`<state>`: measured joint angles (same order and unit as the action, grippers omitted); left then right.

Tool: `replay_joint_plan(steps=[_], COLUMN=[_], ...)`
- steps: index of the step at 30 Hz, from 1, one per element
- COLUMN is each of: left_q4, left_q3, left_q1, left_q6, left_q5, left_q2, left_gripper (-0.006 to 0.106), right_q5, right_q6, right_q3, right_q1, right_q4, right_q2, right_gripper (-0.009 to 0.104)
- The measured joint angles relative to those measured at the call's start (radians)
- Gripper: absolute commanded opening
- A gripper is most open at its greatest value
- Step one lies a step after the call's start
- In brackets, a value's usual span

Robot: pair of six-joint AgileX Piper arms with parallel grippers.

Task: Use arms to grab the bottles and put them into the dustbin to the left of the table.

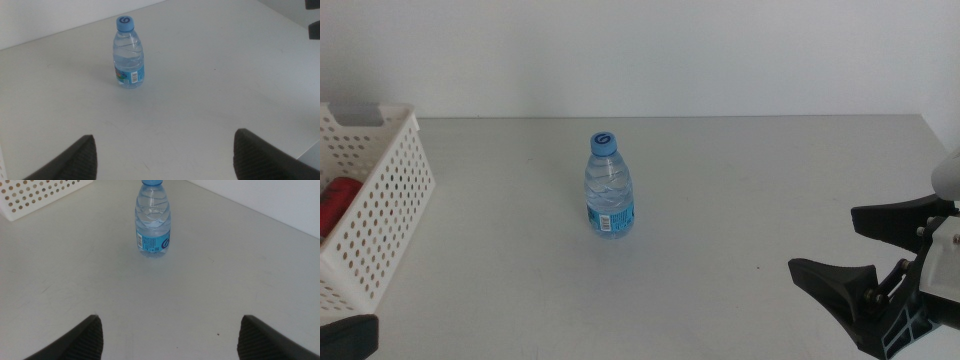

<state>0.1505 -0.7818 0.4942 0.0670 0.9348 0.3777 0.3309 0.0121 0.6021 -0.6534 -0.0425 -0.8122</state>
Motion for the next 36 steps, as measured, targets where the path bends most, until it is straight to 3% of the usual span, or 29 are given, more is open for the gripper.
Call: replay_joint_plan(steps=[11, 36], left_q4=[0.000, 0.011], left_q3=[0.042, 0.623], left_q1=[0.000, 0.000], left_q6=[-0.002, 0.005], left_q5=[-0.244, -0.970], left_q2=[0.000, 0.004], left_gripper=[0.093, 0.093], right_q5=[0.003, 0.003], right_q6=[0.000, 0.000], right_q3=[-0.001, -0.001], right_q1=[0.000, 0.000], right_q4=[0.000, 0.000], right_q2=[0.000, 0.000], right_gripper=[0.076, 0.075])
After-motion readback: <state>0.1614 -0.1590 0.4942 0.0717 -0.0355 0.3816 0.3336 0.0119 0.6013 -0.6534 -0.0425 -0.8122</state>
